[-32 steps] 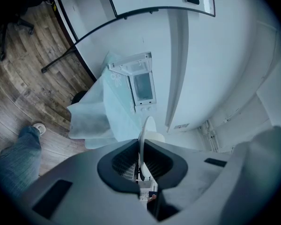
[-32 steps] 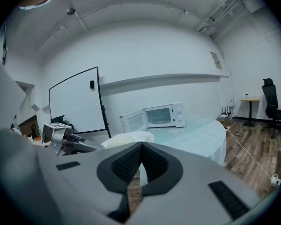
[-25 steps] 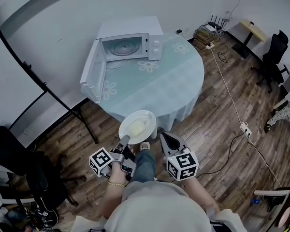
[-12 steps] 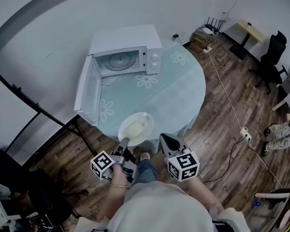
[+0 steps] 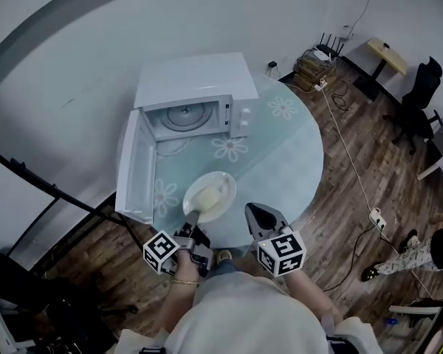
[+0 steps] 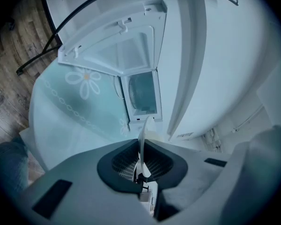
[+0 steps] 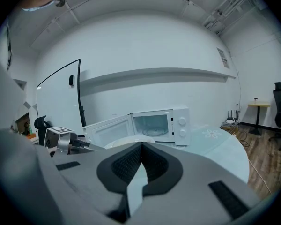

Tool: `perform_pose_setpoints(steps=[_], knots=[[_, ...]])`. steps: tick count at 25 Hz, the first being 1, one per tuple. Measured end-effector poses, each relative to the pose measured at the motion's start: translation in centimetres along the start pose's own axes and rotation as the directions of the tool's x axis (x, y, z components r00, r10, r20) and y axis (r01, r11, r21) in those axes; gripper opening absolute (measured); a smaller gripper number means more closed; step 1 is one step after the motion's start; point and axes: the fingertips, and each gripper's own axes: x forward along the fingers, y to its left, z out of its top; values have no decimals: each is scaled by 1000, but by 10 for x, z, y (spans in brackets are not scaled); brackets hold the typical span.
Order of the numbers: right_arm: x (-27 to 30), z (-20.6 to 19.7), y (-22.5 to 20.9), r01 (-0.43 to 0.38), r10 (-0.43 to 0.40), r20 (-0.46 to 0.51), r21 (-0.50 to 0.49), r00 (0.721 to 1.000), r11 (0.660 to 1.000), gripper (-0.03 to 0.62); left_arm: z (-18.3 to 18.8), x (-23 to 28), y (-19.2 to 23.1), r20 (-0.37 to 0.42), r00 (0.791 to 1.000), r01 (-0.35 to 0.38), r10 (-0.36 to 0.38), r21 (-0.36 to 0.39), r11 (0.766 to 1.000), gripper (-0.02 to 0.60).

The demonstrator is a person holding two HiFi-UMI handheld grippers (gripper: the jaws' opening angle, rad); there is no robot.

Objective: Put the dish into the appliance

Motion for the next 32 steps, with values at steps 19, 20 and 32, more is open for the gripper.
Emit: perform_pose_setpoints(steps=[19,20,32], knots=[[107,32,-36,1,0,-1,24,1000,1000,6,81,104,-2,55,998,-22,23,-19,1000,31],[109,32,-37,1,-1,-7,24,1000,1000,6,85,109,-1,61,998,-23,24,-20,1000,31],[150,30,-62,-61,62,-71,19,996,998,6,135,165,19,194,980,-34,50,-84,996,31]])
